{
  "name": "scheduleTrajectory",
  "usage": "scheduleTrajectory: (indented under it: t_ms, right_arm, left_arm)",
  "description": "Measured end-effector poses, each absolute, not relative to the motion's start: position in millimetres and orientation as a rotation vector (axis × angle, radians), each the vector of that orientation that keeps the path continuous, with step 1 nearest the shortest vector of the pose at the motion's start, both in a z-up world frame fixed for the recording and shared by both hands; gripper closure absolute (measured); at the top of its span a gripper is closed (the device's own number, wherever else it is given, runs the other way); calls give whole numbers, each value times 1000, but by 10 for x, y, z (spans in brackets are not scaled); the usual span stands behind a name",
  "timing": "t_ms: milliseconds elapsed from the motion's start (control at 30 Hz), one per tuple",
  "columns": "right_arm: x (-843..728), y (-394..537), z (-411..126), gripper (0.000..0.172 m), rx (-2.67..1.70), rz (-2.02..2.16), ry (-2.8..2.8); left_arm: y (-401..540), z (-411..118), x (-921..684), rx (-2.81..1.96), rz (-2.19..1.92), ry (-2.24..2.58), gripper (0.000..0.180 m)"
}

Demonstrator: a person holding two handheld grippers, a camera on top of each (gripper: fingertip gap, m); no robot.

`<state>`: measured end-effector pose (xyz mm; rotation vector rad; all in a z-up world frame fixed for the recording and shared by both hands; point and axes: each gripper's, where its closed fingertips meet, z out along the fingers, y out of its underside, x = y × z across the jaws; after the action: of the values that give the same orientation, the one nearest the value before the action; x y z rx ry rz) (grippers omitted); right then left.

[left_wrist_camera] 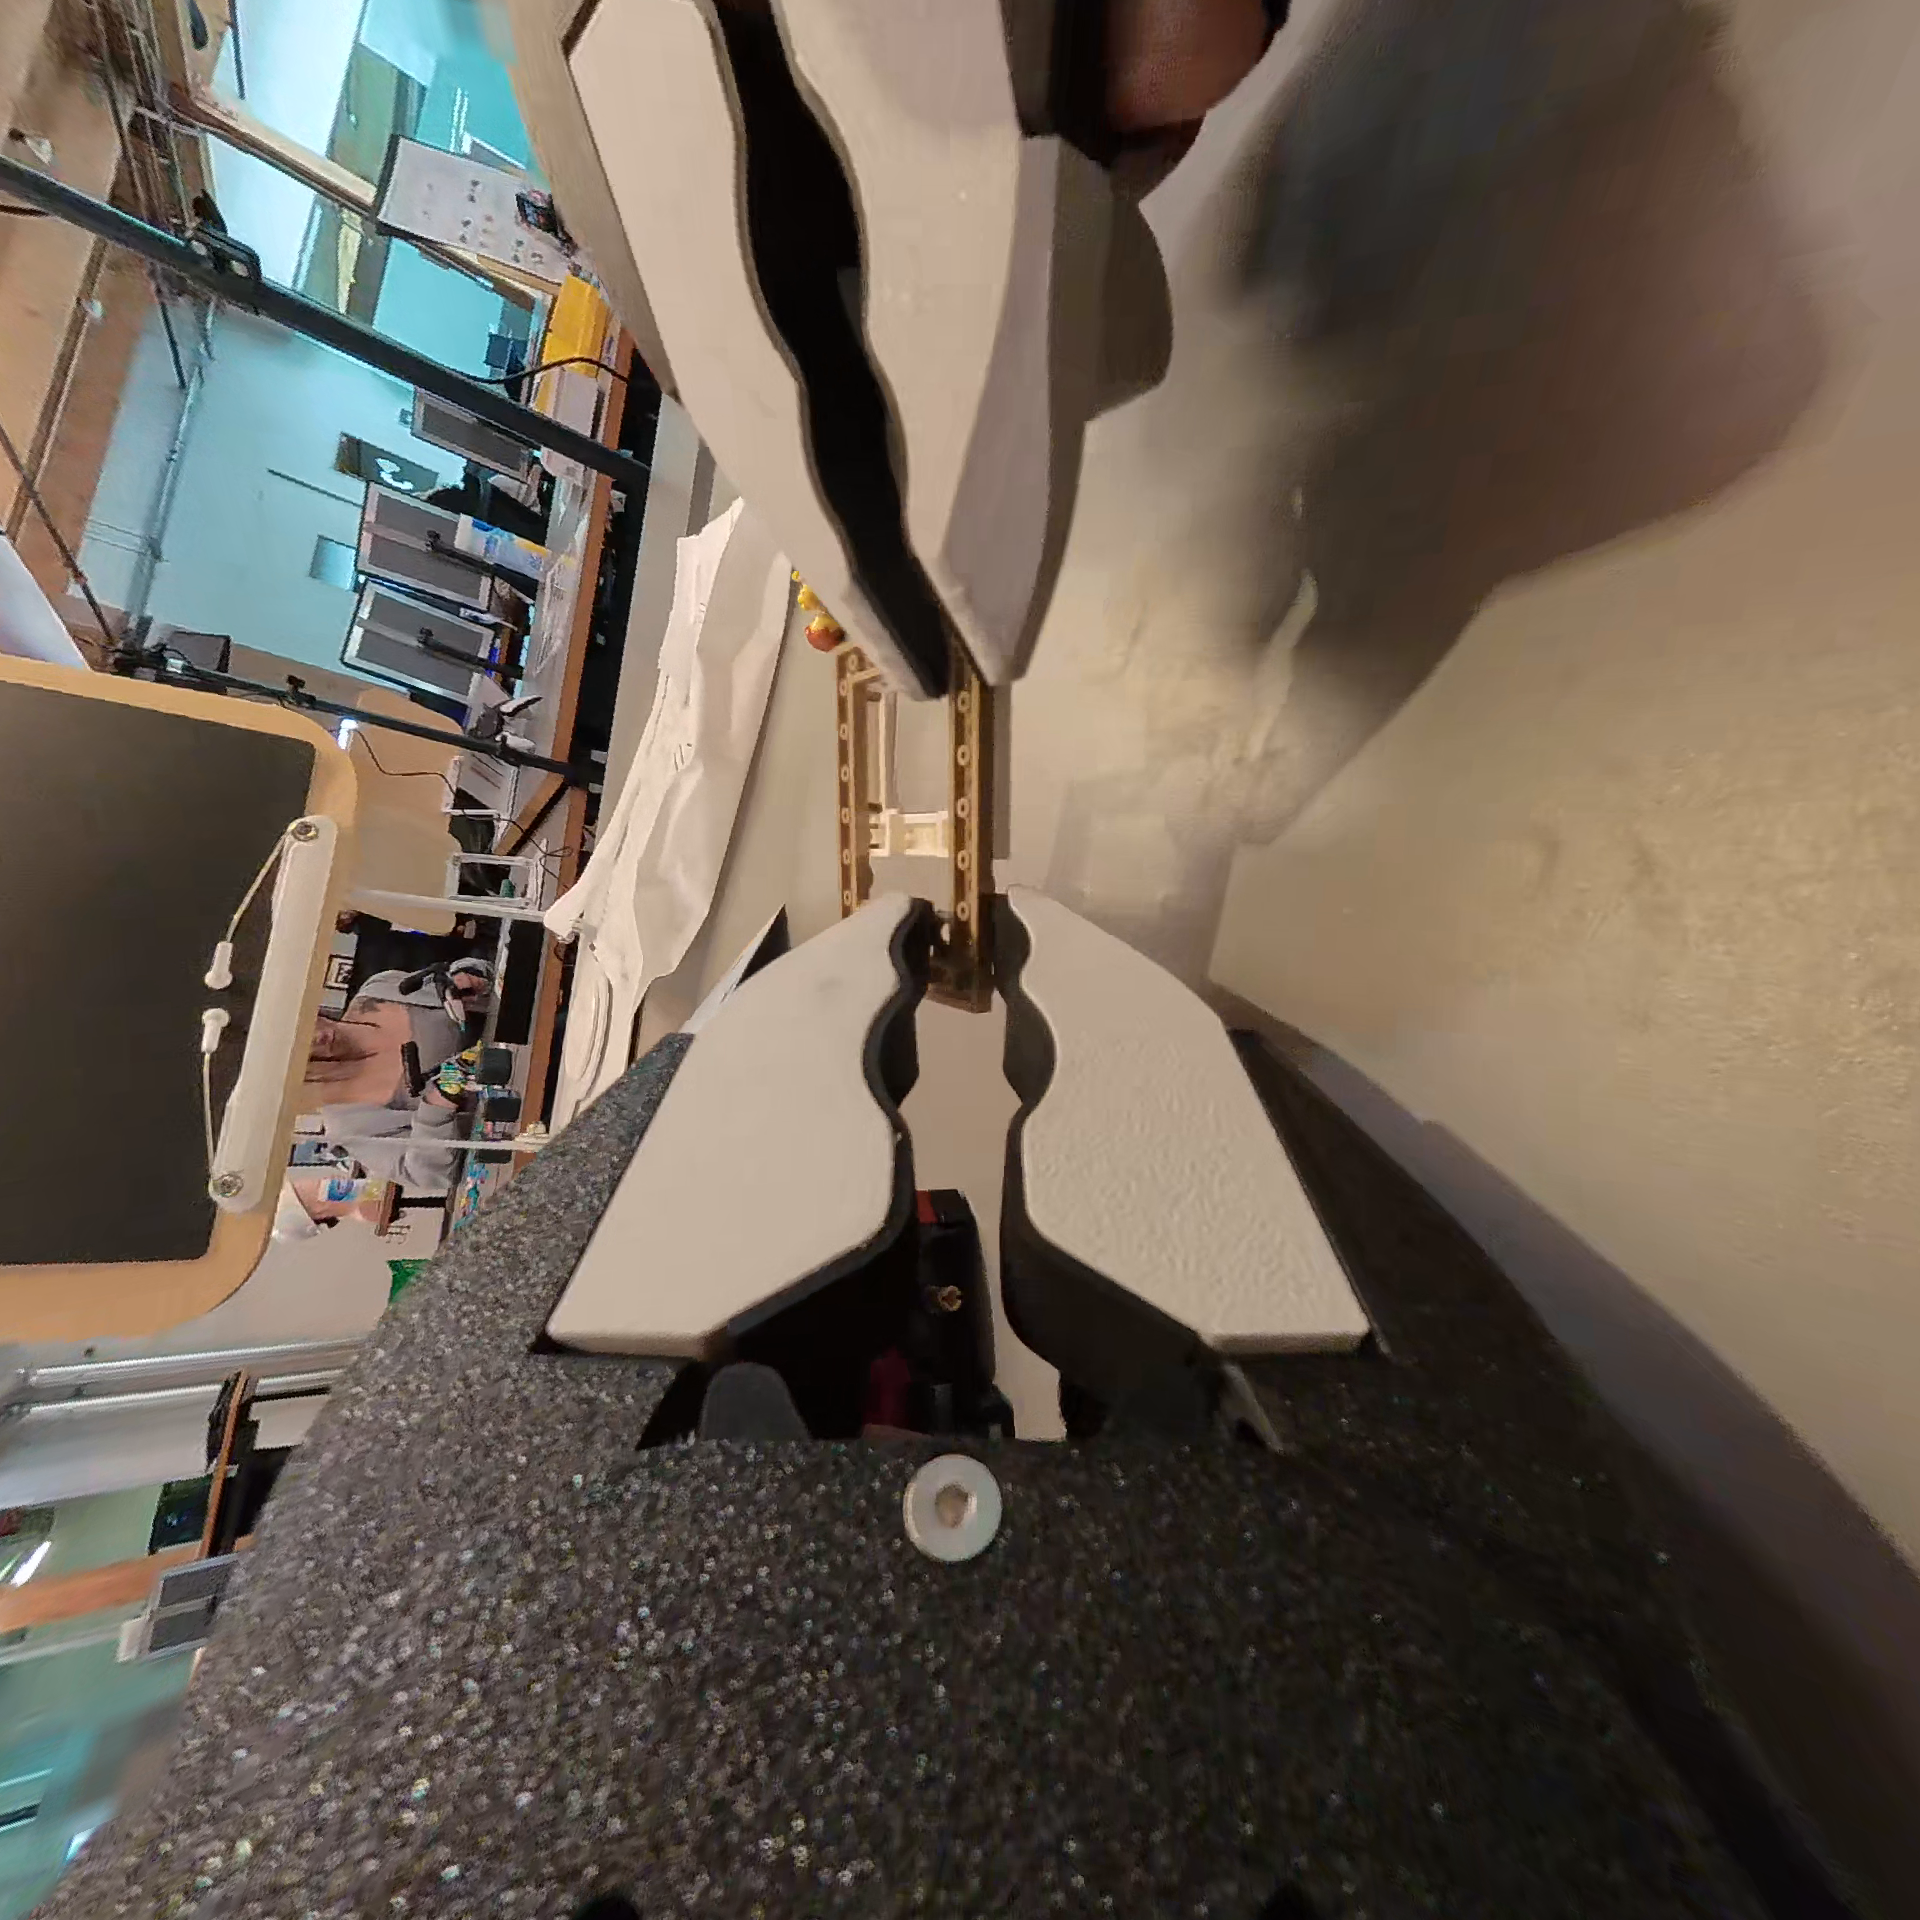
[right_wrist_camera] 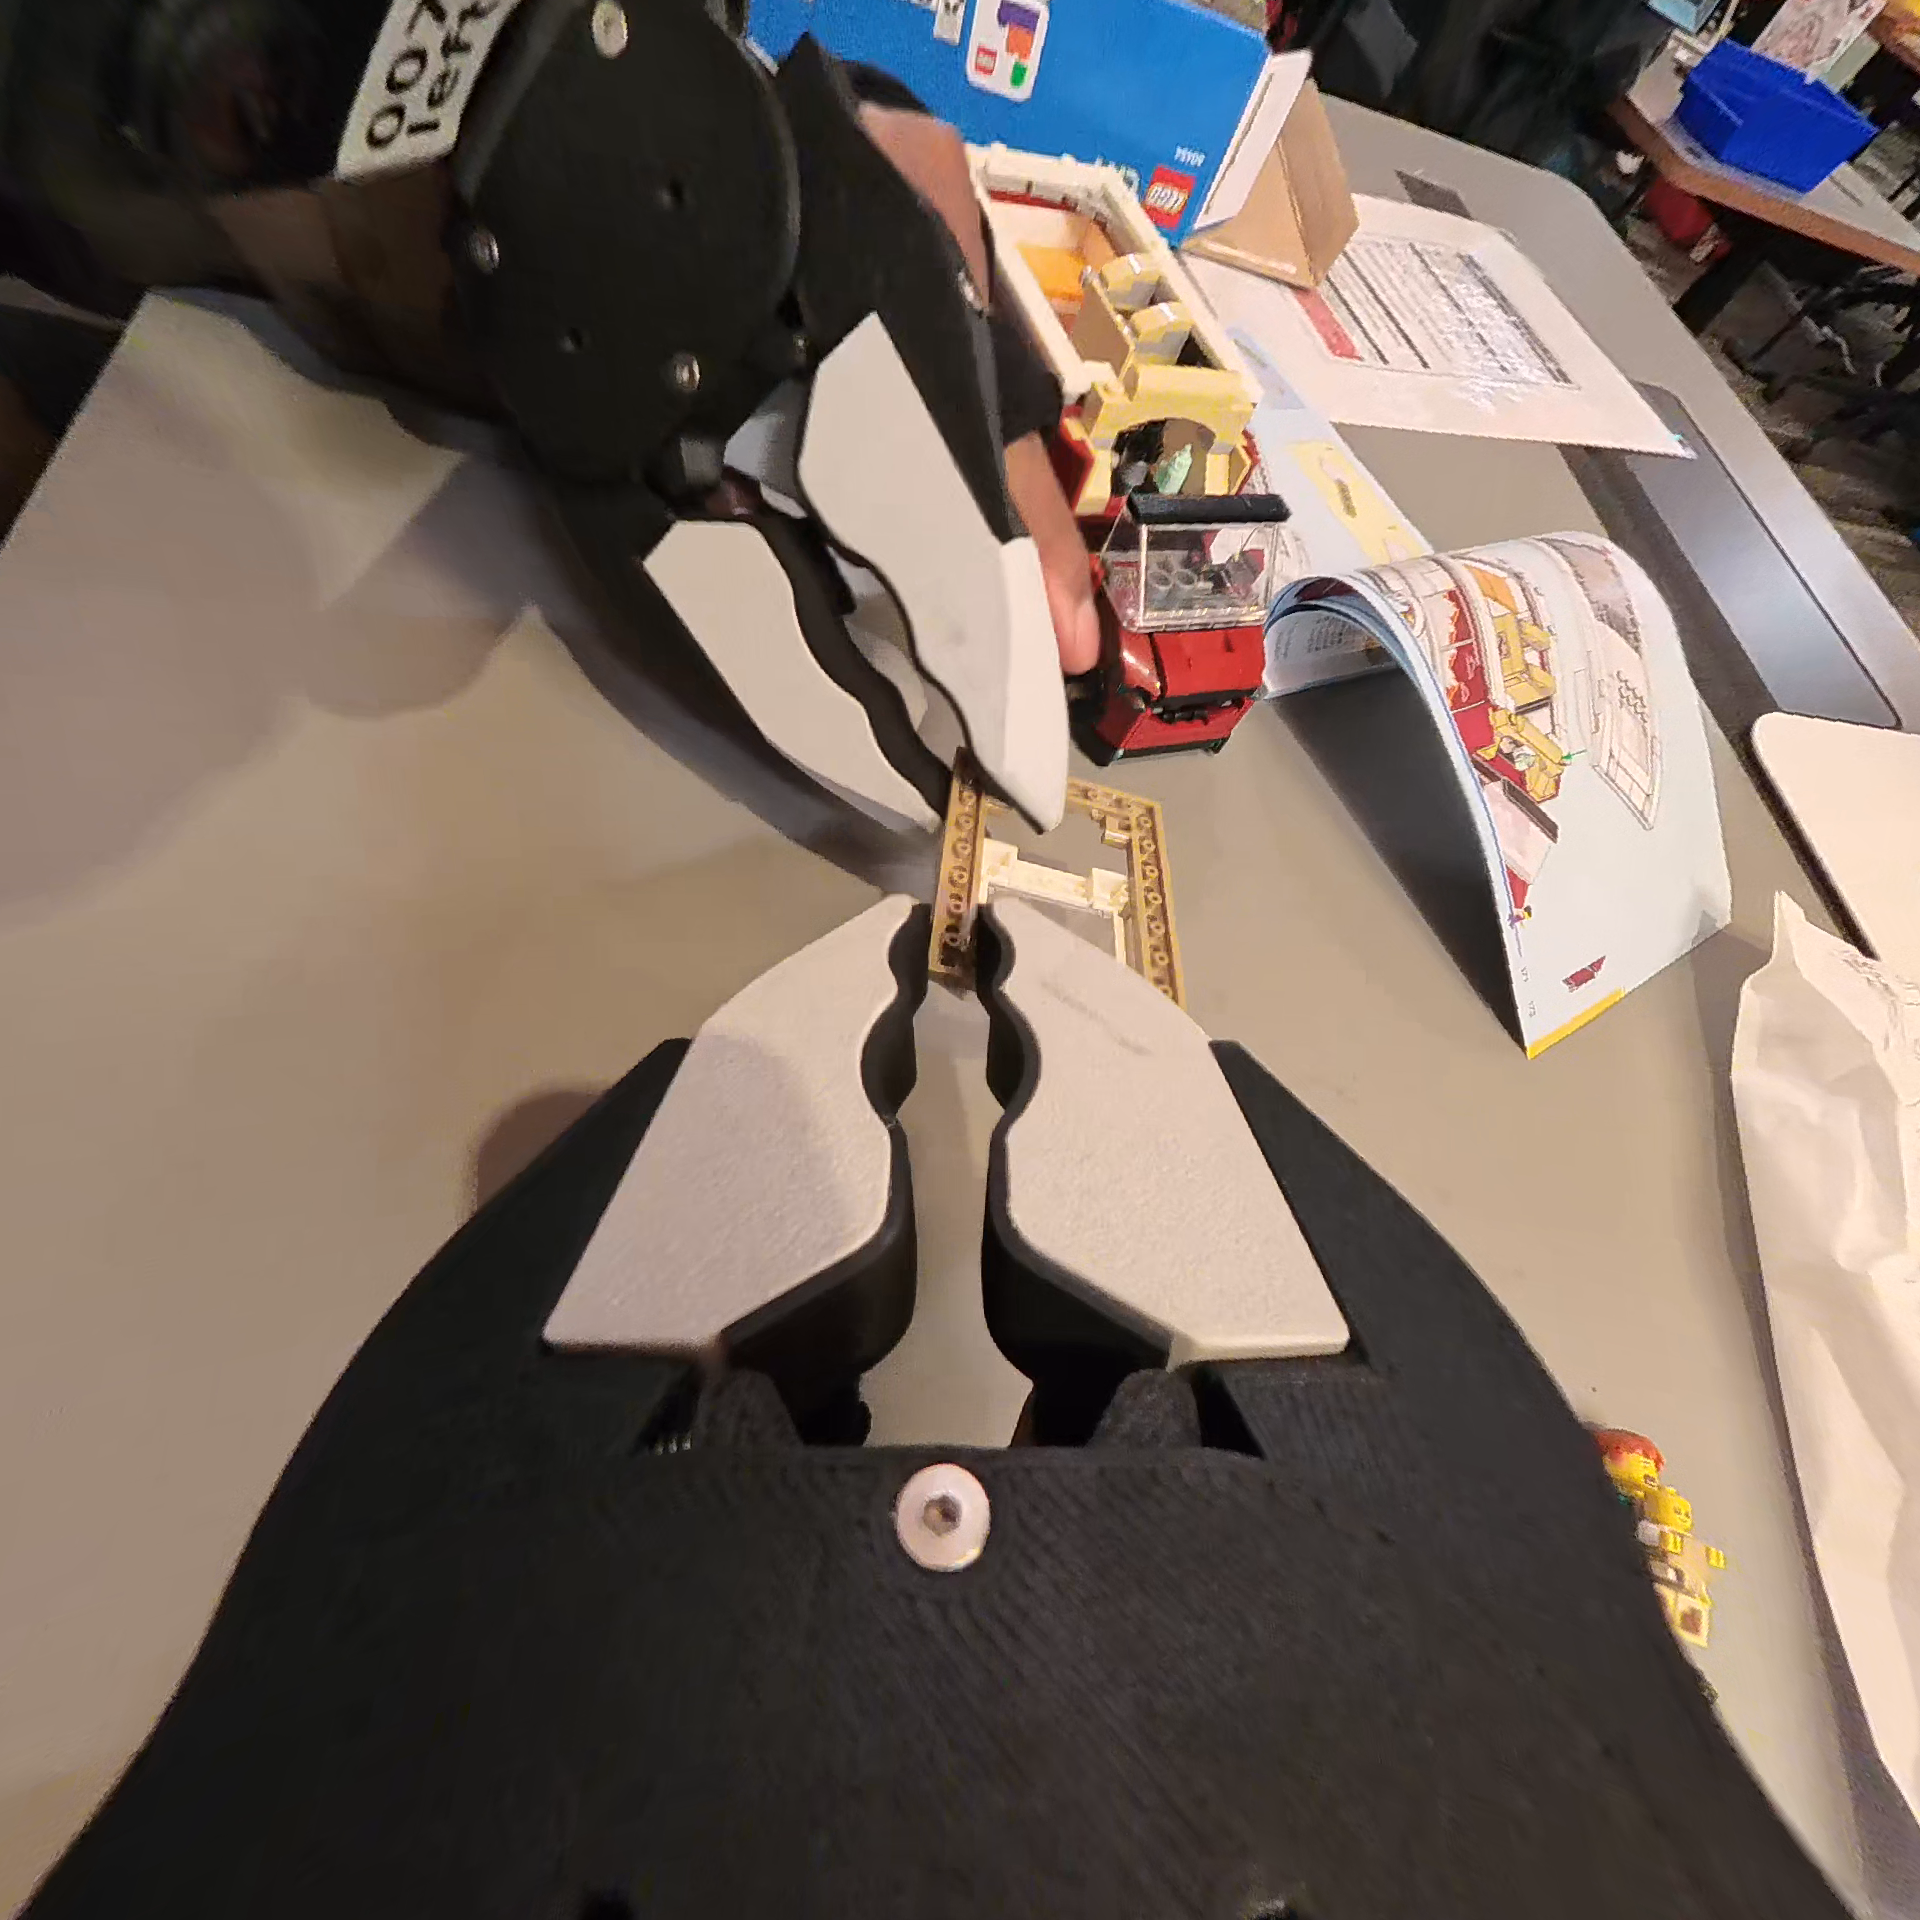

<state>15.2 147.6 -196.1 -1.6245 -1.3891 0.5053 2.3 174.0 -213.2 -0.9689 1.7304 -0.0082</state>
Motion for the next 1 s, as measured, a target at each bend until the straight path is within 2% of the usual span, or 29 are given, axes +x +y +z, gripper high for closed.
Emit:
scheduleTrajectory:
  t_ms: [133, 300, 500, 800, 1000]
  right_arm:
    - [157, 1491, -1886, 170, -1589, 503, -1364]
    - [234, 1653, -1680, 148, -1470, 327, -1277]
    - [303, 1802, -1401, 148, -1311, 83, -1112]
    - [233, 1901, -1586, 136, -1336, -230, -1140]
    - [279, 1952, -1612, 134, -1378, -279, -1125]
  left_arm:
    - [1718, -2135, 31, -1099, -137, 1706, 171]
    - [1762, -2049, 48, -1407, -492, 1516, 176]
    - [1831, -1819, 63, -1676, -960, 1137, 176]
    - [1827, -1685, 114, -1836, -1498, 653, 176]
    - [1828, -1770, 138, -1894, -1539, 596, 176]
